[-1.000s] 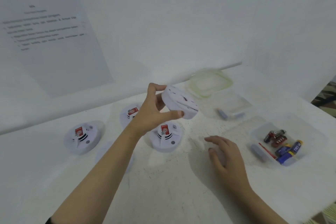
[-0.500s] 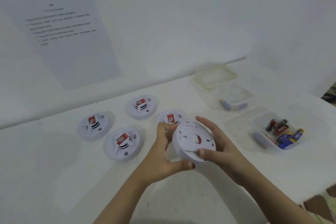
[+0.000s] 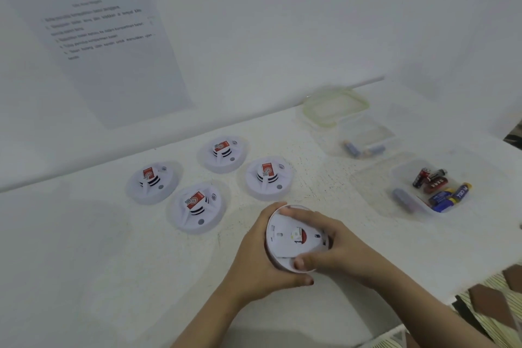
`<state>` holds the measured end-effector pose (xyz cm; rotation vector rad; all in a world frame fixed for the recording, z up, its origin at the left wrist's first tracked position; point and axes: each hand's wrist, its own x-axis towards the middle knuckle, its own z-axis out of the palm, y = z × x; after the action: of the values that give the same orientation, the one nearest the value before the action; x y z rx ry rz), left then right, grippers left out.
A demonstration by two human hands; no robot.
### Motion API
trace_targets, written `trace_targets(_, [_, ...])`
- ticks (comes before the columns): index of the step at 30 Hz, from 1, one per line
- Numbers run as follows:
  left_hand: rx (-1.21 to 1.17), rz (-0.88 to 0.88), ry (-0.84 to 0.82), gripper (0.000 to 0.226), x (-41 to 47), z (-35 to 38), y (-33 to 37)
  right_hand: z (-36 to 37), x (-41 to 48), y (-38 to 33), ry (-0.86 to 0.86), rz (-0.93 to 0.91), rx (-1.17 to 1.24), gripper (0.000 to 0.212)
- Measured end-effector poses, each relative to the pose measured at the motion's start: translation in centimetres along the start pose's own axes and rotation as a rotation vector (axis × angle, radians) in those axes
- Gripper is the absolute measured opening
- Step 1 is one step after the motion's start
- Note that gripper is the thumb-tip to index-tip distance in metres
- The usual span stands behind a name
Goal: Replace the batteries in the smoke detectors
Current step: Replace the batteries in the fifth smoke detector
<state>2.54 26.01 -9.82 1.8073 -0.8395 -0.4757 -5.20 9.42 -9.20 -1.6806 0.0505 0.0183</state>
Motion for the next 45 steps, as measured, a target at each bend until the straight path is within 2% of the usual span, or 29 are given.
trace_targets(20, [0.026, 0.078, 0.036, 0.088, 0.0, -0.1, 0.1, -0.6, 1.7, -0.7, -0.159, 0.055, -0.075, 0.068])
trace_targets(30, [0.029, 0.139, 0.037, 0.097, 0.1, -0.2, 0.6, -1.0, 2.1, -1.3, -0.219, 0.102, -0.029, 0.069])
trace_targets(45, [0.031, 0.122, 0.021, 0.096, 0.1, -0.4, 0.6, -1.3, 2.3, -2.1, -0.255, 0.158, -0.108, 0.070])
